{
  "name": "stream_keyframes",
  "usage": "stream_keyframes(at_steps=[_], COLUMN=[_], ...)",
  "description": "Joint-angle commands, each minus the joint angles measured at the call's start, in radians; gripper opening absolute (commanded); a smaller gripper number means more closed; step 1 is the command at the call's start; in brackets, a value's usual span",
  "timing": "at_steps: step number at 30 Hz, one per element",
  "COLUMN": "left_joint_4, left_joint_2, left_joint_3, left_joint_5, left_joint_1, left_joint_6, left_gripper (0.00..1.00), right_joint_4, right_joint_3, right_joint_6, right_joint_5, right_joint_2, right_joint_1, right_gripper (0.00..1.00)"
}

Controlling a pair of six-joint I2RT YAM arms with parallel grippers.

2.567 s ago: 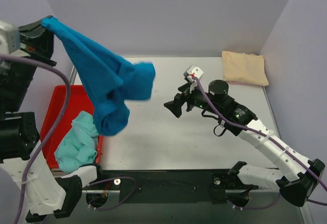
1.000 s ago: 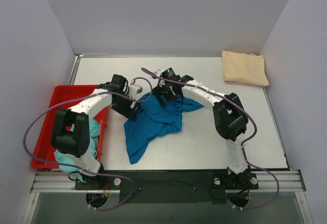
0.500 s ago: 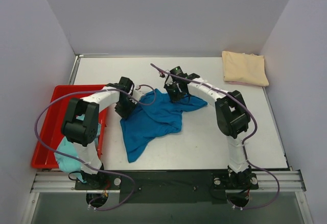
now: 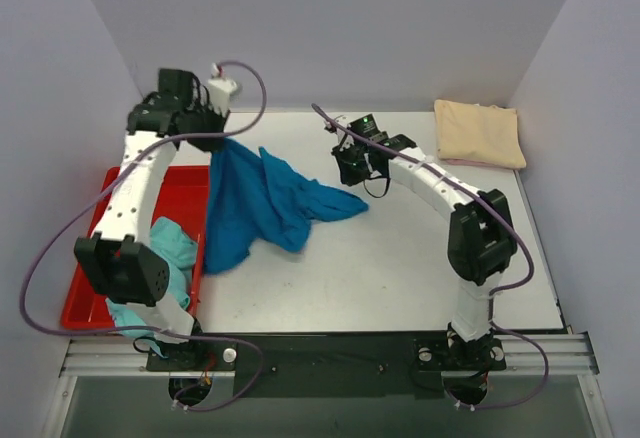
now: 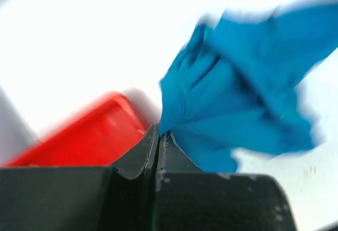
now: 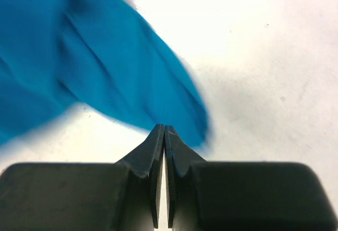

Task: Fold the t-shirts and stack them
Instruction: Flatten out the tshirt

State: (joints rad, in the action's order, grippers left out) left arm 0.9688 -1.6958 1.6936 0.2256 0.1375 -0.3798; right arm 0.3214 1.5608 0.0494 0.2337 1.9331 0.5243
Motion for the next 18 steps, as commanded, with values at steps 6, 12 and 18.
stream_keyframes(at_steps=[6, 12, 18], left_joint_4=[0.085, 0.073, 0.125], left_joint_2=[0.171, -0.097, -0.356], left_joint_3=[0.304, 0.313, 0.445], left_joint_5=[0.073, 0.181, 0.277], left_joint_1=[0.357, 0.643, 0.835], left_joint_6=[0.143, 0.194, 0.139], left_gripper=[0.00, 0.00, 0.36], right_joint_4=[-0.054, -0.156, -0.139], right_joint_3=[-0.183, -0.412, -0.524], right_joint_6=[-0.124, -0.296, -0.313], right_joint_5=[-0.016, 0.044, 0.017], right_joint_2=[-0.371, -0.583, -0.683], right_joint_1=[-0.092, -0.349, -0.437], right_gripper=[0.01, 0.08, 0.27])
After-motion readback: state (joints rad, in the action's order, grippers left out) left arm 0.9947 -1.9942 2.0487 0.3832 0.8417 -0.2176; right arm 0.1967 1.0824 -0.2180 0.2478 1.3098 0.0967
